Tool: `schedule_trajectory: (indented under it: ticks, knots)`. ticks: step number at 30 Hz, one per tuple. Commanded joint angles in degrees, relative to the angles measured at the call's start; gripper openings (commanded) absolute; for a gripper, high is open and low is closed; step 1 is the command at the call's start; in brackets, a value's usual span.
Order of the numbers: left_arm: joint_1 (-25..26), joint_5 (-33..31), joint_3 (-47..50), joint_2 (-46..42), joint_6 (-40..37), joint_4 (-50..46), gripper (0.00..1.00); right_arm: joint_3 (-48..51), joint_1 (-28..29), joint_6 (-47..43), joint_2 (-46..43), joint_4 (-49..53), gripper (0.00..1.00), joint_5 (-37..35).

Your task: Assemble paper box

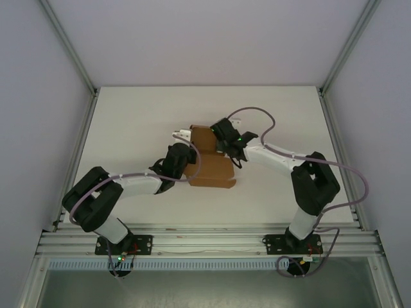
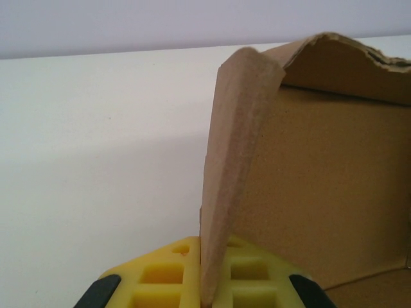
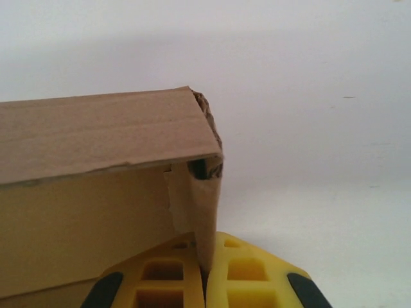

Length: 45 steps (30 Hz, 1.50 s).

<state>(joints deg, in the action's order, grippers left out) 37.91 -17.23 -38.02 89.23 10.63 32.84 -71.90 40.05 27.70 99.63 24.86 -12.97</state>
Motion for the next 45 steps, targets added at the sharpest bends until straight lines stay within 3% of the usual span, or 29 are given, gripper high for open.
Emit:
schedule_trajectory:
  ticks: [1,2,7,20,24,27,30,33,45]
  knots:
    - [0.5,-2.43,-1.19,0.06,0.42,-0.85,0.0,-1.23,-1.57,4.57,2.61,9.83,0.02,-18.29]
    - [0.5,-2.45,-1.26,0.14,0.6,-0.93,0.0,-0.74,-1.62,4.28,2.54,8.27,0.02,-17.74]
    - [0.51,-0.65,-1.35,0.42,1.14,-1.02,0.0,8.56,-1.82,-1.68,-2.52,-11.5,0.24,-5.01]
    - [0.49,2.58,0.05,-0.98,0.92,-0.23,0.0,19.2,-6.33,-1.69,-9.76,-29.81,0.36,15.25]
    - [0.52,2.59,0.07,-1.16,1.25,-0.18,0.0,19.76,-6.88,-1.69,-10.19,-31.47,0.36,18.28]
    - [0.5,2.38,-0.03,-1.35,1.74,-0.27,0.0,18.74,-6.89,-2.28,-9.64,-29.37,0.3,18.45]
    - [0.61,1.96,-0.1,-1.66,2.21,-0.52,0.0,18.31,-6.92,-2.47,-8.81,-27.67,0.15,18.33]
    - [0.51,1.5,-0.21,-2.11,2.55,-0.85,0.0,17.84,-6.58,-2.47,-7.91,-25.06,0.02,14.73]
    - [0.59,0.36,-1.41,0.15,3.69,-1.11,0.0,2.72,-0.41,0.33,2.46,2.25,0.0,-24.75]
